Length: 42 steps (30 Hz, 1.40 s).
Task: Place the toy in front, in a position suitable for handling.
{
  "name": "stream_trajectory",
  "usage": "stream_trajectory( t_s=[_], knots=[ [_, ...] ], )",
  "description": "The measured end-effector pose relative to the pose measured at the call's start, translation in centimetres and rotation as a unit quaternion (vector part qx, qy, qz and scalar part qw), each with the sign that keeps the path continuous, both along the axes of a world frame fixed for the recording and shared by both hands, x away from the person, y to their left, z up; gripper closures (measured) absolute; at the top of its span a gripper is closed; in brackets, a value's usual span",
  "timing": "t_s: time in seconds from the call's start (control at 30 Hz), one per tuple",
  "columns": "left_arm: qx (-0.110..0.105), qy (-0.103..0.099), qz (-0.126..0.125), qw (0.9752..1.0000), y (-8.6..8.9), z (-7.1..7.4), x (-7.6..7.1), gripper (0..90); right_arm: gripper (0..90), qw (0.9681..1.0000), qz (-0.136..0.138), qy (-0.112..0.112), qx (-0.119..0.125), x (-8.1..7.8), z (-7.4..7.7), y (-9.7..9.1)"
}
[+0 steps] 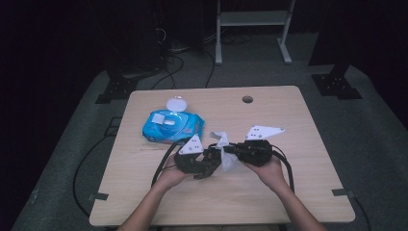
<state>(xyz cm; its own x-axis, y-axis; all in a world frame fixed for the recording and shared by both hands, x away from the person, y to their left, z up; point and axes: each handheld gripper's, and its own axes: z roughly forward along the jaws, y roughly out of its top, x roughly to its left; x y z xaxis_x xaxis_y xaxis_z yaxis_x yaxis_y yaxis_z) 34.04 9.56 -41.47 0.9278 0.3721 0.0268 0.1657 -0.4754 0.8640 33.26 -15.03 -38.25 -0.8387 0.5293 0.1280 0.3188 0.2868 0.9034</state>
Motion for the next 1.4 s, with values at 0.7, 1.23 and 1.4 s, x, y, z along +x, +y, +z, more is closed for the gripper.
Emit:
stream_trajectory(
  t_s=[0.7, 1.23, 1.4],
  knots=[
    [-0.015, 0.001, 0.003, 0.9999, 0.0, 0.2, 0.0, 57.0, 86.3, 0.9999, 0.001, -0.009, 0.007, -0.2, 0.6, 0.4],
    [-0.031, 0.006, 0.01, 0.9994, 0.8, 0.4, 0.3, 57.0, 86.3, 0.9998, -0.019, 0.001, -0.002, 0.1, -0.4, -0.4],
    [-0.019, 0.008, 0.006, 0.9998, 0.5, 0.1, 0.2, 57.0, 86.3, 0.9999, -0.014, 0.0, 0.003, 0.0, -0.2, 0.0]
  ],
)
